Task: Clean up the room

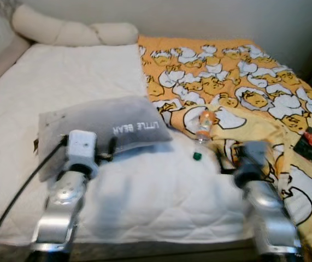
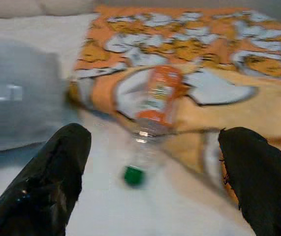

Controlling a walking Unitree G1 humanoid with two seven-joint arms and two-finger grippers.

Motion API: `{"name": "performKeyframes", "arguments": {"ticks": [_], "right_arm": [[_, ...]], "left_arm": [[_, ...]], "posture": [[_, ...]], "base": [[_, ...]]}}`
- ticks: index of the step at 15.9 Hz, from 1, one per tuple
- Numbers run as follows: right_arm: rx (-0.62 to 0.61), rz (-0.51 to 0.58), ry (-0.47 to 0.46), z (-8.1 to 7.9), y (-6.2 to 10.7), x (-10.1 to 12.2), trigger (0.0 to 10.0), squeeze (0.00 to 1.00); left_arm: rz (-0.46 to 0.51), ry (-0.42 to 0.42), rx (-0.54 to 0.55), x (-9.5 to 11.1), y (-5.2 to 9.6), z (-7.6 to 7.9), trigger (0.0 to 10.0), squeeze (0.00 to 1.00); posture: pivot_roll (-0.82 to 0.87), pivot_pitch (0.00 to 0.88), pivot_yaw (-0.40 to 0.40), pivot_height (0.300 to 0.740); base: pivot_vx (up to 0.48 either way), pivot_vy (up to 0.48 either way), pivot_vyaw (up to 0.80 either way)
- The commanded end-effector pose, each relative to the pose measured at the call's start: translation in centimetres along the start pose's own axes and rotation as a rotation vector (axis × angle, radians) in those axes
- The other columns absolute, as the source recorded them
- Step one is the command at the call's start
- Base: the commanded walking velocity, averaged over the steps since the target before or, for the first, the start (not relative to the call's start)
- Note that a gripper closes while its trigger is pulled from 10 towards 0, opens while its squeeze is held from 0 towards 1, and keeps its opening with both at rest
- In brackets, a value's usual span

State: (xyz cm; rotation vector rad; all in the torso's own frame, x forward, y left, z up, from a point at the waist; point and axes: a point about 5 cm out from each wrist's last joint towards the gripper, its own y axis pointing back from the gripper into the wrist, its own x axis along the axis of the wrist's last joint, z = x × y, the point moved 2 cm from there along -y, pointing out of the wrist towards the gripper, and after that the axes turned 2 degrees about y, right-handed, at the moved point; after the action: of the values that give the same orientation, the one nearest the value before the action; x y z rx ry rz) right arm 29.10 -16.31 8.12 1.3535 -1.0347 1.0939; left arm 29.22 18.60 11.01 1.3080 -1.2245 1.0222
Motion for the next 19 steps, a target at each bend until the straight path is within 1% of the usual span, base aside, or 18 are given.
{"name": "performKeyframes", "arguments": {"ticks": [1,3,6,9,11,13,16,18,19], "right_arm": [[0.000,0.016,0.018,0.8,0.0,0.5,10.0,1.00],[-0.006,0.011,0.002,0.8,0.1,0.3,10.0,1.00],[-0.018,-0.003,0.006,1.0,0.2,0.0,10.0,1.00],[-0.030,-0.008,0.012,1.3,0.1,-0.1,10.0,1.00],[-0.043,-0.013,0.017,1.4,0.1,-0.1,10.0,1.00],[-0.060,-0.016,0.019,1.7,0.1,-0.1,10.0,1.00],[-0.098,-0.023,0.021,2.5,0.0,-0.2,10.0,1.00],[-0.116,-0.024,0.037,2.8,0.0,-0.2,10.0,1.00],[-0.119,-0.025,0.044,2.9,0.0,-0.1,10.0,1.00]], "left_arm": [[0.019,0.002,-0.032,0.5,-0.2,0.9,10.0,0.77],[0.014,0.006,-0.036,0.4,-0.2,1.0,10.0,0.76],[0.009,0.017,-0.042,0.2,-0.1,1.1,10.0,0.74],[0.007,0.020,-0.049,0.1,-0.2,1.3,10.0,0.67],[0.004,-0.003,-0.049,0.1,-0.2,1.3,10.0,0.68],[0.006,0.006,-0.046,0.1,-0.2,1.2,10.0,0.69],[0.002,0.008,-0.036,0.0,-0.3,1.1,10.0,0.69],[0.003,0.010,-0.036,0.0,-0.3,1.1,10.0,0.69],[0.003,0.012,-0.035,0.0,-0.3,1.1,10.0,0.69]], "posture": [[-0.07,0.000,-0.033,0.740],[-0.07,0.000,-0.033,0.740],[-0.07,0.000,-0.033,0.740],[-0.07,0.000,-0.034,0.740],[-0.07,0.000,-0.034,0.740],[-0.07,0.000,-0.034,0.740],[-0.07,0.000,-0.037,0.740],[-0.07,0.000,-0.037,0.740],[-0.07,0.000,-0.037,0.740]], "base": [[0.307,0.000,0.80],[0.142,0.000,0.64],[0.000,0.000,0.00],[0.000,0.000,0.00],[0.000,0.000,0.00],[0.000,0.000,0.00],[0.000,0.000,0.00],[0.270,0.000,0.00],[0.311,0.000,0.80]]}}
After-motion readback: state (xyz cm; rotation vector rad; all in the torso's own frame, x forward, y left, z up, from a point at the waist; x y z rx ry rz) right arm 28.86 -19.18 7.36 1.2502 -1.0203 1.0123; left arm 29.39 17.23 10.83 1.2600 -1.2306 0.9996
